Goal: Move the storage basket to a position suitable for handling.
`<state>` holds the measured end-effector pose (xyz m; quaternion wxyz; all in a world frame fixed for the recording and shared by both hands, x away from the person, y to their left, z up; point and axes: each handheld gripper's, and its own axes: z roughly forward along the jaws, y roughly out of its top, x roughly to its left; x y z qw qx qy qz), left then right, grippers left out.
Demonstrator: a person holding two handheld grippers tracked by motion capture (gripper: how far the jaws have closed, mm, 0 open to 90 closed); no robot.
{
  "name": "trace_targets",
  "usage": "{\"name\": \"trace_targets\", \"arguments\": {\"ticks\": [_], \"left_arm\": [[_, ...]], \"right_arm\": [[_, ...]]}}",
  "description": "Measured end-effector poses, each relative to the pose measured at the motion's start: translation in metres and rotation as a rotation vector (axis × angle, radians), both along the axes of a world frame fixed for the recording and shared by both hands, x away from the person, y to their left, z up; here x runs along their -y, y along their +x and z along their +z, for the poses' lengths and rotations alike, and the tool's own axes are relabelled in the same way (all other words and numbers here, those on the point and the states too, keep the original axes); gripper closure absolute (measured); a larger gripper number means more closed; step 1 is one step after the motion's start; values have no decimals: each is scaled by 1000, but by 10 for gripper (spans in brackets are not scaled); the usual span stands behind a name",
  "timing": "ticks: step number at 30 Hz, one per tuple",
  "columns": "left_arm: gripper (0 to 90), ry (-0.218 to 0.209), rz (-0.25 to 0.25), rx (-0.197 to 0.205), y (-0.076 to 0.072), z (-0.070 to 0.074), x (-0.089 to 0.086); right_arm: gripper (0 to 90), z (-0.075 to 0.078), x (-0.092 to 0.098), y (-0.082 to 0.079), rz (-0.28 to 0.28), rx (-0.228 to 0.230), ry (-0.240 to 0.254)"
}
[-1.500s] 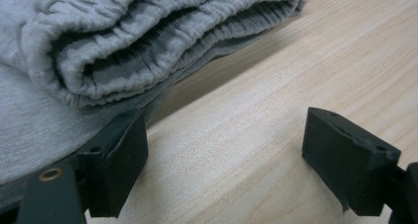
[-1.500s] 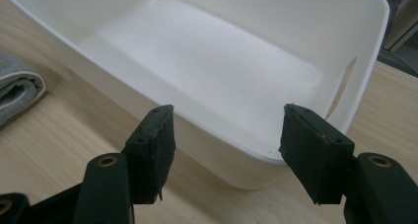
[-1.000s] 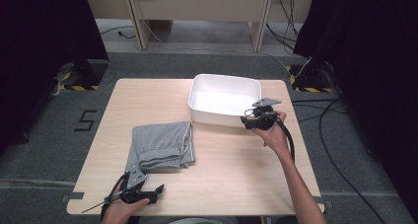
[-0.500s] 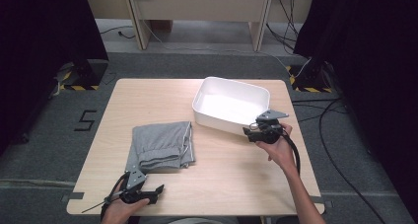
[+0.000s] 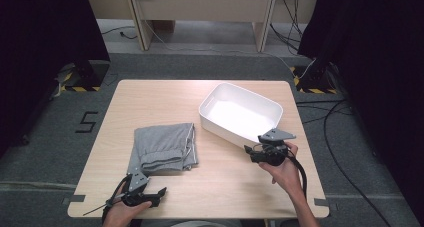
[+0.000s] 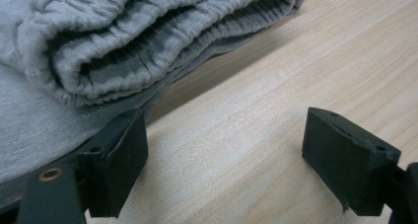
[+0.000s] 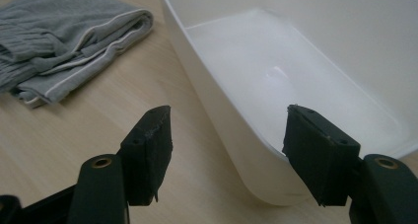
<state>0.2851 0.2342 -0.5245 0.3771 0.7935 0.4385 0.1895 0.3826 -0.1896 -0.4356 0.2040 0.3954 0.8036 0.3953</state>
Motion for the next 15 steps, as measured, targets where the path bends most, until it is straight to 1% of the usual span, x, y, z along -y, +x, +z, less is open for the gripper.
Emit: {"name": "trace_targets", "arguments": {"ticks": [3,7,10,12,15], "left_arm": [[165,0,0,-1,0,0,0],[165,4,-4,-5,0,1,0],[165,4,-5,-5,0,1,0],[165,4,-5,-5,0,1,0],[165,5,-5,-6,0,1,0]], "right_arm": [[353,-1,-4,-10,12,0,12],[347,-1,-11,-22,44,-2,19],[346,0,-16,-29,65,-14,30],[345,-1,-19,-33,73,-11,25],[343,-1,-23,-40,88,-16,31]]}}
